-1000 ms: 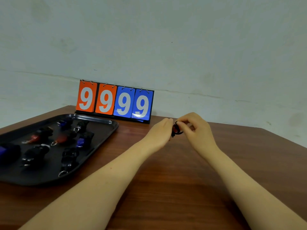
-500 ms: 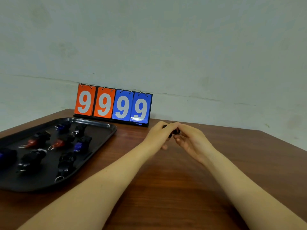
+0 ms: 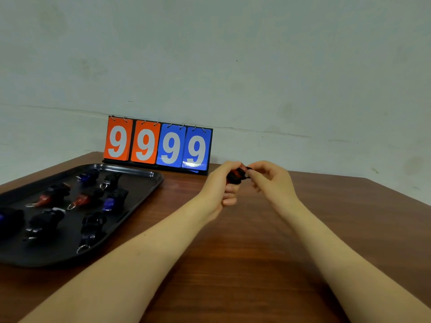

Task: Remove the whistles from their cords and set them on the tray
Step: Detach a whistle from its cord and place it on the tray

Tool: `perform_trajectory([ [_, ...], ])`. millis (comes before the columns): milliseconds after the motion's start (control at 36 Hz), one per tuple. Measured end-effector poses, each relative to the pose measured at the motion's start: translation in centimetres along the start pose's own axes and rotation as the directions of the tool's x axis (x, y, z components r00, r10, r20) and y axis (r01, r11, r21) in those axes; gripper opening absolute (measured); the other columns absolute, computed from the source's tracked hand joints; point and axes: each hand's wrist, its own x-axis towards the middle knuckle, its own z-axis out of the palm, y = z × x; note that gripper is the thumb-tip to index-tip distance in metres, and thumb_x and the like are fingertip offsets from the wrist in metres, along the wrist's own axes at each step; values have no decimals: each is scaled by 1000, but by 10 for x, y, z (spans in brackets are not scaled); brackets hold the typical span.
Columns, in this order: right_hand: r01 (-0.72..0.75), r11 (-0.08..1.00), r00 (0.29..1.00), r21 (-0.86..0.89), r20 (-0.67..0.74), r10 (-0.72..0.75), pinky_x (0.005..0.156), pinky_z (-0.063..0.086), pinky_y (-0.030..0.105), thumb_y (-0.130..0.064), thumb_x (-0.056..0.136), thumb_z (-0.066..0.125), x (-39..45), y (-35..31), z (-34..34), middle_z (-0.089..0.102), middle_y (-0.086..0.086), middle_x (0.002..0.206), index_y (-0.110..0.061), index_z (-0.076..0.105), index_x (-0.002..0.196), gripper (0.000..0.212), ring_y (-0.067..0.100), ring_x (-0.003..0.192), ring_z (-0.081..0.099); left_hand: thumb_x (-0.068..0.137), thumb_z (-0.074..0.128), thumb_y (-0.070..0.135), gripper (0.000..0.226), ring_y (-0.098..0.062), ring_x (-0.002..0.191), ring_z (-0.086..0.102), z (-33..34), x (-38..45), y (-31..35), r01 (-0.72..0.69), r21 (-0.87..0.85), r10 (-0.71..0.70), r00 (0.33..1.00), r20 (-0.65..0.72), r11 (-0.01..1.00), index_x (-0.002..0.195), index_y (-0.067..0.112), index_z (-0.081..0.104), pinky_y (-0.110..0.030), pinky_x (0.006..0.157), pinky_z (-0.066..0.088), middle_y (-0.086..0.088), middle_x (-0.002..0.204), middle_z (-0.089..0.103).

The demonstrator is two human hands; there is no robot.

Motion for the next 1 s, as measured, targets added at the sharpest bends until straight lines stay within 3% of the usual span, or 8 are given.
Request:
perform_trajectory([
  [111,59,996,996,-70,-56,-63,53,44,14,-8,91,60,-3,4,1,63,-5,71,-12,67,90,9,-3,54,56,95,47,37,27,-6,36,17,-2,0,2,90,-27,-86,989,119,996,85,12,49,-19,34,15,7,46,22],
  [250,2,997,1000,78,-29,0,50,44,17,-6,92,58,-7,0,3,62,6,67,-1,66,93,10,4,50,55,92,59,35,21,-6,40,18,-2,-3,7,88,33,-93,976,198,996,87,15,56,-19,38,13,7,50,25],
  [472,-99,967,995,233,43,92,48,44,20,0,93,54,-9,-5,9,59,8,59,-1,67,90,13,13,51,52,89,65,32,30,-8,48,37,-2,7,1,-105,184,120,990,-73,977,98,4,66,-19,40,30,-4,71,48],
  [528,-135,953,990,271,76,119,50,44,21,-3,93,55,-10,-3,9,61,8,63,1,67,92,13,15,55,53,90,64,30,26,-8,45,39,-2,7,-1,-142,222,173,977,-126,965,98,6,63,-19,39,32,-2,66,50],
  [639,-205,904,977,375,128,168,54,42,22,-5,93,56,-10,0,11,66,10,75,3,67,96,14,13,61,55,92,62,28,22,-8,41,45,-3,8,0,-237,312,296,943,-155,920,87,8,58,-21,42,40,-1,61,56],
  [750,-301,803,954,515,159,255,54,41,20,-3,94,50,-10,0,12,69,1,74,-3,67,93,17,10,66,61,95,56,29,31,-10,46,46,-6,13,0,-204,370,289,938,-191,906,94,-2,63,-23,47,43,-6,65,53],
  [861,-449,599,887,663,249,389,43,36,15,-4,93,52,-10,-1,12,66,2,75,-5,65,87,14,8,58,57,96,54,26,27,-12,53,46,-5,15,-1,-74,201,113,975,-191,977,93,1,63,-23,48,44,-6,71,52],
  [1000,-561,426,819,710,400,412,41,29,15,-5,93,48,-8,-1,9,54,0,66,-5,61,88,14,7,54,37,97,52,15,17,-9,48,37,-4,11,5,64,-315,-114,983,-143,947,87,1,56,-15,38,33,-9,77,54],
])
